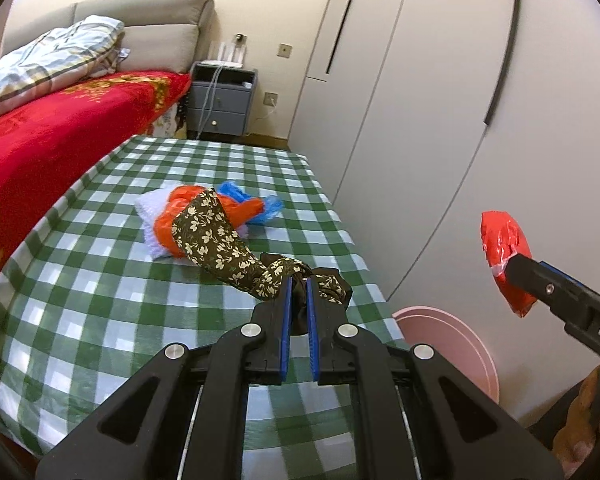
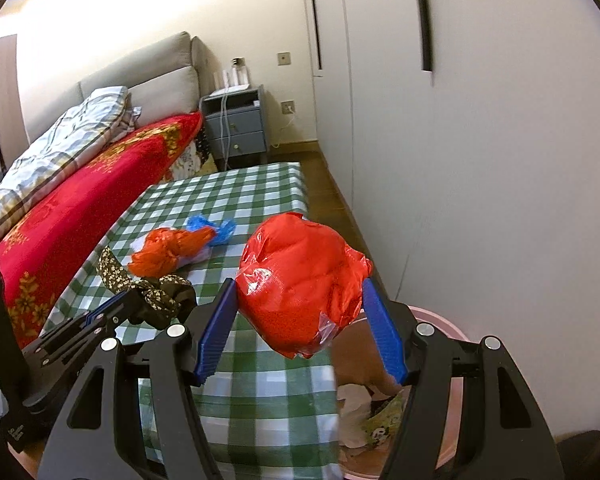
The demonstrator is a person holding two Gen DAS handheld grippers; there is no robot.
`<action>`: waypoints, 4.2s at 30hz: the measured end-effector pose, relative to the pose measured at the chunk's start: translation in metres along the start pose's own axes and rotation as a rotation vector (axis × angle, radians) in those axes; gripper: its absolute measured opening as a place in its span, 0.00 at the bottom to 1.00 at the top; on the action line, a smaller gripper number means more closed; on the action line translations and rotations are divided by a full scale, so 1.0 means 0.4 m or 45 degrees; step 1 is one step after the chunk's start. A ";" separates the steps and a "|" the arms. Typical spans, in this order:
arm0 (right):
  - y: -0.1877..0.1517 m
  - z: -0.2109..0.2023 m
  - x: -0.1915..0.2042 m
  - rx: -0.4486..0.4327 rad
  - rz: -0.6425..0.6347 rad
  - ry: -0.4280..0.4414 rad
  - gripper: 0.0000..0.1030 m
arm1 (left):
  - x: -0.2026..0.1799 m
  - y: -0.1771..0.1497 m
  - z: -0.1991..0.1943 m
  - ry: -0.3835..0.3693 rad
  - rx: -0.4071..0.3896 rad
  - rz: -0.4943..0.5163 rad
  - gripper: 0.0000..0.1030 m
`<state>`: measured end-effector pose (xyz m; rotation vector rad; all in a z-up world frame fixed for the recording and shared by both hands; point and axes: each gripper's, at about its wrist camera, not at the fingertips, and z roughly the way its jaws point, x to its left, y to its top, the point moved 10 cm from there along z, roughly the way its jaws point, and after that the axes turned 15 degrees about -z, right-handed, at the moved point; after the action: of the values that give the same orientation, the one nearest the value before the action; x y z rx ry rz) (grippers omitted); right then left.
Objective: Collect trash
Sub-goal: 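Lift the brown floral cloth with the left tool while the right tool lifts the red bag, then open both tools over the pink bin, dropping the floral cloth and red bag, then move both tools back over the table toward the orange and blue bags, then grasp the orange plastic bag with the left tool while the right tool grasps the blue bag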
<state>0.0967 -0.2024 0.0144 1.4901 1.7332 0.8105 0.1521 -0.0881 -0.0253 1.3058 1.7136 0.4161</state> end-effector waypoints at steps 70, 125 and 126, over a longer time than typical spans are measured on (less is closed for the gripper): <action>-0.049 0.034 -0.163 0.039 0.212 -0.063 0.64 | -0.135 -0.088 0.143 -0.144 0.138 0.028 0.20; 0.095 0.614 0.245 0.138 0.120 0.416 0.38 | 0.267 0.155 0.245 0.290 -0.099 -0.197 0.48; 0.102 0.633 0.246 0.141 0.124 0.421 0.38 | 0.268 0.155 0.245 0.291 -0.099 -0.200 0.43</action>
<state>0.3202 -0.0954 -0.1042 1.5935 1.9848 1.0766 0.2653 0.0068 -0.0810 1.0915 1.9545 0.5516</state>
